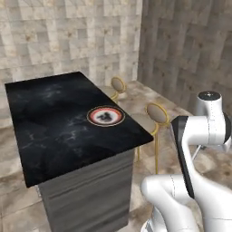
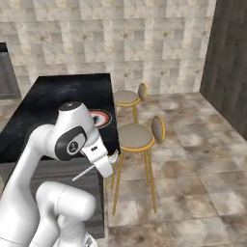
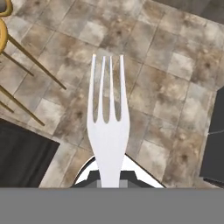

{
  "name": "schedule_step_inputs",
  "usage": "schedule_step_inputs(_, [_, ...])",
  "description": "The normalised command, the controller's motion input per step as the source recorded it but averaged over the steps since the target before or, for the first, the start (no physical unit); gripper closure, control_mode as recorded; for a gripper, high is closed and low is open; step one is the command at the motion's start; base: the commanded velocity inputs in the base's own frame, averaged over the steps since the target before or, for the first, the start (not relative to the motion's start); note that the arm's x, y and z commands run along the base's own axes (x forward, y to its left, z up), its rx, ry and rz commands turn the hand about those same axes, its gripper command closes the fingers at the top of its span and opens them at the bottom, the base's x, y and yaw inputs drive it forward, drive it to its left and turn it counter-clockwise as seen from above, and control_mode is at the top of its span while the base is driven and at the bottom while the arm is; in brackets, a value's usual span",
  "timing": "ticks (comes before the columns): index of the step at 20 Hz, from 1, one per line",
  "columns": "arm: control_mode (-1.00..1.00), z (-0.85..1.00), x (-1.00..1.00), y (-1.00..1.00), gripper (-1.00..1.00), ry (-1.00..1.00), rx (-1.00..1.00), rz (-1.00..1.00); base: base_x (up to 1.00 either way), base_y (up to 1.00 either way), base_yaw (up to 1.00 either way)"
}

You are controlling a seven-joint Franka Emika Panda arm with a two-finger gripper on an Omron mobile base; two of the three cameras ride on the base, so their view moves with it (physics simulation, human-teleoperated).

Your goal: Take the fork and place it on the left side of the plate. Then take the spoon and place it on the right side of the plate. Make sure they're directly next to the plate.

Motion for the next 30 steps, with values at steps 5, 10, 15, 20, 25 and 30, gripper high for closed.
schedule_step_inputs(5, [1.00,0.00,0.00,0.00,1.00,0.00,0.00,0.00,0.00,-0.90,0.53])
schedule_step_inputs(10, [1.00,0.00,0.00,0.00,1.00,0.00,0.00,0.00,0.00,-0.68,0.49])
schedule_step_inputs(15, [1.00,0.00,0.00,0.00,1.00,0.00,0.00,0.00,0.13,-0.30,0.33])
schedule_step_inputs(20, [1.00,0.00,0.00,0.00,1.00,0.00,0.00,0.00,0.24,-0.18,0.39])
schedule_step_inputs(25, [1.00,0.00,0.00,0.00,1.00,0.00,0.00,0.00,0.24,-0.25,0.48])
schedule_step_inputs(30, [1.00,0.00,0.00,0.00,1.00,0.00,0.00,0.00,0.08,-0.50,0.53])
